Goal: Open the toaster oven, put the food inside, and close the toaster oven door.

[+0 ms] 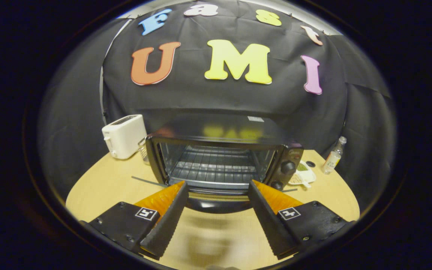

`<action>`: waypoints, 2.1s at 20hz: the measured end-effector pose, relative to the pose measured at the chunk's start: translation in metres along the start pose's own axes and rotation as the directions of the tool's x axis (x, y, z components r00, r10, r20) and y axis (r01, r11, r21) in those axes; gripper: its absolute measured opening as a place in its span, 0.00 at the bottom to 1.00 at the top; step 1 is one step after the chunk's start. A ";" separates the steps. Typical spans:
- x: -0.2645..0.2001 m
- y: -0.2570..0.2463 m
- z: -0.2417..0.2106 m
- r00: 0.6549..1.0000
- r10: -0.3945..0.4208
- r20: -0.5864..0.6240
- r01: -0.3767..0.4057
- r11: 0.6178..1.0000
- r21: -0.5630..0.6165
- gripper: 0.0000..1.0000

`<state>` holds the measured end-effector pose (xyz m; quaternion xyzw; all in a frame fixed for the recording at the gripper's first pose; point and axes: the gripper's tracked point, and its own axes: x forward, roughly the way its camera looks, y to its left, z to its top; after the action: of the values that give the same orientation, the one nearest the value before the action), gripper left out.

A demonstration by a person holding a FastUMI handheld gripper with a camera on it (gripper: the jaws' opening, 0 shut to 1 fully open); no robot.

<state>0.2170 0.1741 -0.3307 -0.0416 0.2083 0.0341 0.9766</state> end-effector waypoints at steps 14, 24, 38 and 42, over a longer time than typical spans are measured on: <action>-0.008 0.002 -0.138 0.951 0.024 -0.309 -0.009 0.999 0.052 1.00; -0.005 0.003 -0.151 0.935 0.009 -0.356 -0.015 1.000 -0.016 1.00; -0.103 -0.187 -0.108 0.974 -0.078 -0.214 0.080 0.997 0.000 1.00; -0.125 -0.279 -0.105 0.963 -0.159 -0.216 0.168 0.985 0.028 1.00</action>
<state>0.0839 -0.1193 -0.3562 -0.0397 0.3083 -0.0560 0.9488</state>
